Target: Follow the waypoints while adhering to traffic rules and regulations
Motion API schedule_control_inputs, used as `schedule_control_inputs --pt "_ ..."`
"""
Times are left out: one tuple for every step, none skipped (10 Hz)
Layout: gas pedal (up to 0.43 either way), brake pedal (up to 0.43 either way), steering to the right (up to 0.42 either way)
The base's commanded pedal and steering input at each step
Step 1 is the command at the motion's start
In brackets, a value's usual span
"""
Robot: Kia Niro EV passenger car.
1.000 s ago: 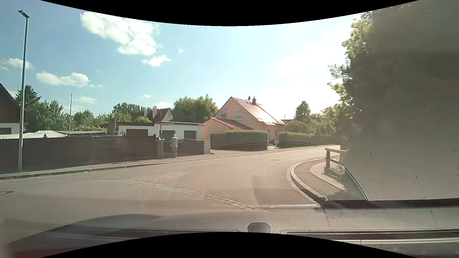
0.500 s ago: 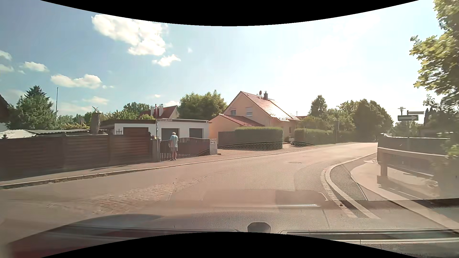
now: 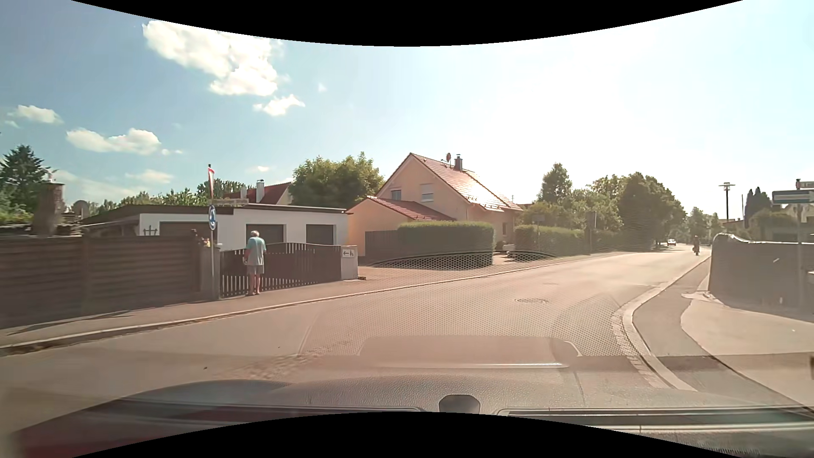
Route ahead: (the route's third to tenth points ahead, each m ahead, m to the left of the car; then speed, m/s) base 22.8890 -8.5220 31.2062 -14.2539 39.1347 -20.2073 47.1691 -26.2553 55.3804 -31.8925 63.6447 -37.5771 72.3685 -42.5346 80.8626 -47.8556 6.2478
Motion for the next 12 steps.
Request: schedule_control_inputs --pt "0.118 0.006 0.17" --pt "0.118 0.006 0.196" --pt "0.118 0.006 0.212" --pt "0.118 0.006 0.223" --pt "0.118 0.006 0.238" --pt "0.118 0.006 0.25" --pt "0.118 0.006 0.252" --pt "0.118 0.006 0.248" --pt "0.13 0.006 0.242" --pt "0.15 0.006 0.236" --pt "0.157 0.006 0.226" --pt "0.169 0.006 0.207"
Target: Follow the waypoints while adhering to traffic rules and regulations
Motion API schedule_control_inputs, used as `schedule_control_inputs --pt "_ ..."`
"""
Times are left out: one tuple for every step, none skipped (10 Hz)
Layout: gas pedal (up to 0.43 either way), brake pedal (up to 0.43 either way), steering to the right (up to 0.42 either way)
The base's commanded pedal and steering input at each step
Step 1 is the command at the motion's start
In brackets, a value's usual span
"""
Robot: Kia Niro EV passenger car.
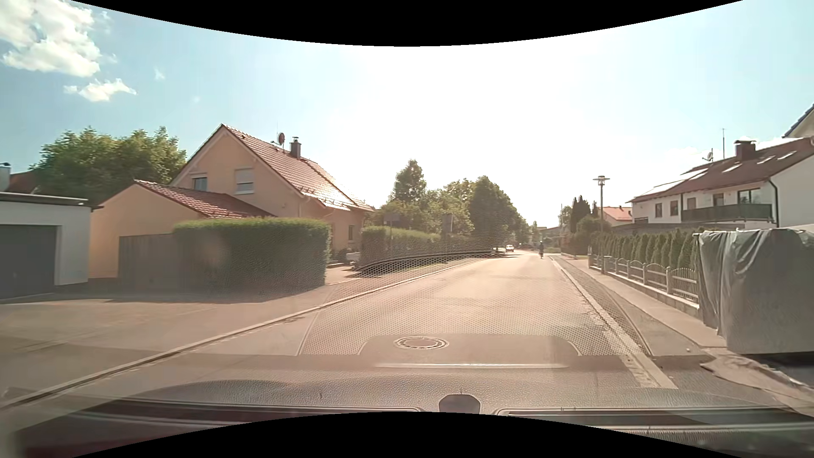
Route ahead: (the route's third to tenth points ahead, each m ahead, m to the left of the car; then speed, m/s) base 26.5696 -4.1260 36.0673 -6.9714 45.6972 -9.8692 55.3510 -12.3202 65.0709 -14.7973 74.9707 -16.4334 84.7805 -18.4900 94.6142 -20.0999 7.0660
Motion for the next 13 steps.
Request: schedule_control_inputs --pt "0.169 0.006 0.191" --pt "0.169 0.006 0.175" --pt "0.189 0.006 0.16" --pt "0.189 0.006 0.151" --pt "0.189 0.006 0.141" --pt "0.189 0.006 0.13" --pt "0.189 0.006 0.119" --pt "0.189 0.006 0.098" --pt "0.189 0.006 0.069" --pt "0.189 0.006 0.053" --pt "0.189 0.006 0.045" --pt "0.189 0.006 0.039" --pt "0.189 0.006 0.031"
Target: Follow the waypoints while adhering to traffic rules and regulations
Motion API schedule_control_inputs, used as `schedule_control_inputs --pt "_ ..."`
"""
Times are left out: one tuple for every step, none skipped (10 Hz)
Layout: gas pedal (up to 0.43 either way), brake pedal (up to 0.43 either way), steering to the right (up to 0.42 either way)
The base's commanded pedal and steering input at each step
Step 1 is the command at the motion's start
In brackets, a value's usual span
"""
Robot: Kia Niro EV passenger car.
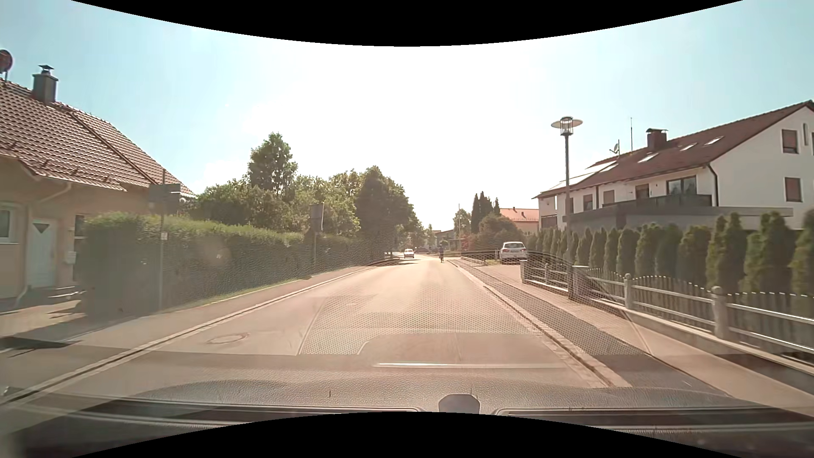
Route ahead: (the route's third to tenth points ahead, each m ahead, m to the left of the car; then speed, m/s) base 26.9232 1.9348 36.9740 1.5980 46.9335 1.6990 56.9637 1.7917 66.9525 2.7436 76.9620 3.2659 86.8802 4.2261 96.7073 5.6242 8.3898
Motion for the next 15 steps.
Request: schedule_control_inputs --pt "0.189 0.006 0.021" --pt "0.189 0.006 0.012" --pt "0.189 0.006 0.01" --pt "0.189 0.006 0.006" --pt "0.177 0.006 0.004" --pt "0.177 0.006 0.004" --pt "0.177 0.006 0.003" --pt "0.177 0.006 0.003" --pt "0.157 0.006 0.004" --pt "0.157 0.006 0.004" --pt "0.157 0.006 0.003" --pt "0.157 0.006 0.004" --pt "0.157 0.006 0.004" --pt "0.157 0.006 0.004" --pt "0.157 0.006 0.004"
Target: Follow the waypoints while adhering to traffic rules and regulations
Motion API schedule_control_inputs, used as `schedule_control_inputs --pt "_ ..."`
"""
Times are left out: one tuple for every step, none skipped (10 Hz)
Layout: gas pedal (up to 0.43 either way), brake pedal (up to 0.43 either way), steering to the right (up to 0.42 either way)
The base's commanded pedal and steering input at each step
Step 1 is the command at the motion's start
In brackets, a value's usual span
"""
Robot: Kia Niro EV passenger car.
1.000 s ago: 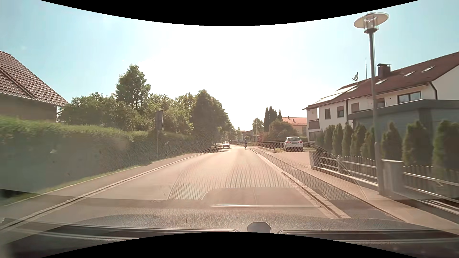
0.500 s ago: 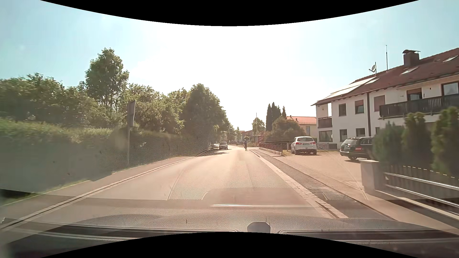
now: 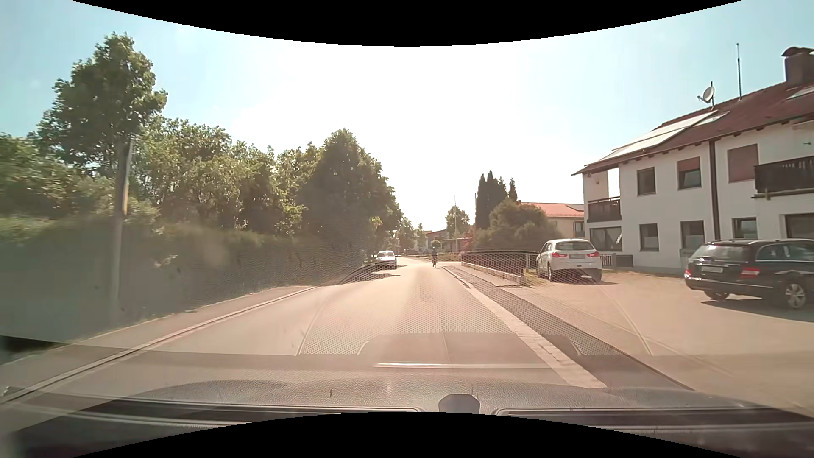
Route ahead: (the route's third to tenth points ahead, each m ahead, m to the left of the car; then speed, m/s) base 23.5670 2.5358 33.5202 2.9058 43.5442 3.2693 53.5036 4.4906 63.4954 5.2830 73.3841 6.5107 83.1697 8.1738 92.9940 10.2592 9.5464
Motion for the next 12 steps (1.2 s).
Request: schedule_control_inputs --pt "0.15 0.006 0.003" --pt "0.15 0.006 0.003" --pt "0.15 0.006 0.004" --pt "0.138 0.006 0.001" --pt "0.13 0.006 -0.005" --pt "0.13 0.006 -0.008" --pt "0.118 0.006 -0.008" --pt "0.098 0.006 -0.008" --pt "0.087 0.006 -0.008" --pt "0.059 0.006 -0.008" --pt "0.0 0.006 -0.008" --pt "0.0 0.006 -0.008"
